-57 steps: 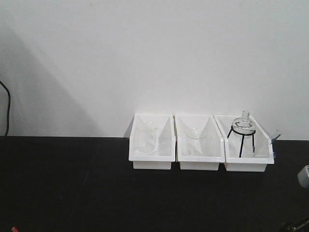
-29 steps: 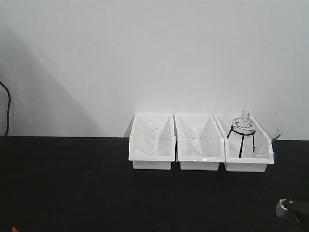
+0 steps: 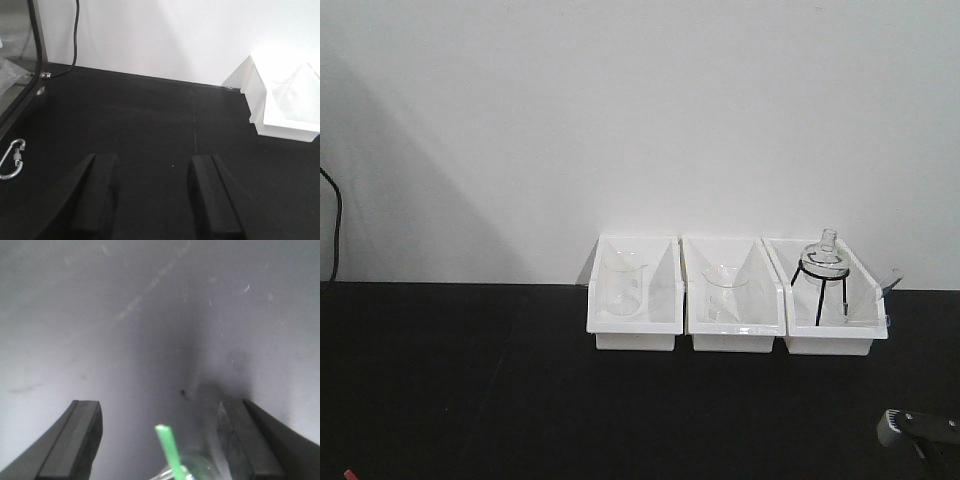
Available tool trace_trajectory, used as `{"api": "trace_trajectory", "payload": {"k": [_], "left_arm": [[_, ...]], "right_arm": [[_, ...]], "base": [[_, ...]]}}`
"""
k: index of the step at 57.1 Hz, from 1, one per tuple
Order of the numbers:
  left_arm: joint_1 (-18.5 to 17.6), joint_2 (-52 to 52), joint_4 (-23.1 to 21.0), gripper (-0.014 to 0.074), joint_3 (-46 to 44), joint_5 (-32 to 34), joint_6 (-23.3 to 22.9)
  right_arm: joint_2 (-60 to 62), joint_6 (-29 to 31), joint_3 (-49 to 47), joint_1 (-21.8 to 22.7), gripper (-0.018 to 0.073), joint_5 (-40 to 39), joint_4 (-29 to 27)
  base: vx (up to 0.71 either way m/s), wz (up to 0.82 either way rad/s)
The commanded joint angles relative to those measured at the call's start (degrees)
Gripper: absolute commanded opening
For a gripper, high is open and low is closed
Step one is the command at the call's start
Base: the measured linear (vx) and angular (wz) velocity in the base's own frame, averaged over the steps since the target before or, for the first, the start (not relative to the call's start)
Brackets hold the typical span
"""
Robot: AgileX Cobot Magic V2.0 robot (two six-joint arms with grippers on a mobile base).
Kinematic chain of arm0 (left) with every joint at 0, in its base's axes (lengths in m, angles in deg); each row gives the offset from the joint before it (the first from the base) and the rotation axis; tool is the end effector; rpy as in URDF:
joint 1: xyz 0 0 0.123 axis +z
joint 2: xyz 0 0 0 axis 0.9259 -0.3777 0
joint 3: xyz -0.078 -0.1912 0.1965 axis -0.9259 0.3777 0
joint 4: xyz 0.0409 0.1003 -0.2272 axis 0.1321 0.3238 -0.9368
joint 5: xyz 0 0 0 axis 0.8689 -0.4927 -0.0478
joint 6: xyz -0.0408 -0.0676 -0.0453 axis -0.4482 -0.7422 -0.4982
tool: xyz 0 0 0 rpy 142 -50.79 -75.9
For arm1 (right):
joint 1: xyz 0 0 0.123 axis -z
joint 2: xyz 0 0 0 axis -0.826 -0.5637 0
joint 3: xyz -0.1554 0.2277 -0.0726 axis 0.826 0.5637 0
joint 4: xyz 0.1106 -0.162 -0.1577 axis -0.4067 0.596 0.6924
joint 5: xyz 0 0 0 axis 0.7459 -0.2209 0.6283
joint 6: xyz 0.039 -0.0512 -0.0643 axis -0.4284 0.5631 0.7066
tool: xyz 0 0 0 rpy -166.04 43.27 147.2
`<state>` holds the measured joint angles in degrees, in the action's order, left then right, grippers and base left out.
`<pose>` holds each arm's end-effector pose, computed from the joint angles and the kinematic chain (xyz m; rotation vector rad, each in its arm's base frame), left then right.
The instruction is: Sort red and green spoons into left cabinet
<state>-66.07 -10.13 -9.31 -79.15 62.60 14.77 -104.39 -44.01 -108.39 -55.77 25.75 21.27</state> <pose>0.1686 0.0044 0.3439 -0.1902 1.8817 -0.1071 0.2451 0.0276 0.1875 -0.0363 2.6385 0.4193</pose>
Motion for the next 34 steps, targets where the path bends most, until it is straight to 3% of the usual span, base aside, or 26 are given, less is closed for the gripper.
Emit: {"api": "trace_trajectory", "payload": {"k": [1,16,22,32,34], "left_arm": [[0.0,0.2,-0.3,0.0461,-2.1,4.2,-0.5],[0.0,0.2,-0.3,0.0461,-2.1,4.2,-0.5],[0.0,0.2,-0.3,0.0461,-2.1,4.2,-0.5],[0.0,0.2,-0.3,0.0461,-2.1,4.2,-0.5],[0.0,0.2,-0.3,0.0461,-2.1,4.2,-0.5]], "right_arm": [[0.7,1.2,-1.2,0.2,0.0519,-1.9,-1.4],[-0.3,1.5,-1.2,0.2,0.0407,-1.7,-1.4],[-0.3,1.5,-1.2,0.2,0.0279,-1.3,-1.5],[-0.2,1.5,-1.2,0.2,-0.0009,-1.0,-1.5],[-0.2,1.5,-1.2,0.2,-0.0013,-1.0,-1.5]], "base": [[0.00,0.00],[0.00,0.00],[0.00,0.00],[0.00,0.00],[0.00,0.00]]}}
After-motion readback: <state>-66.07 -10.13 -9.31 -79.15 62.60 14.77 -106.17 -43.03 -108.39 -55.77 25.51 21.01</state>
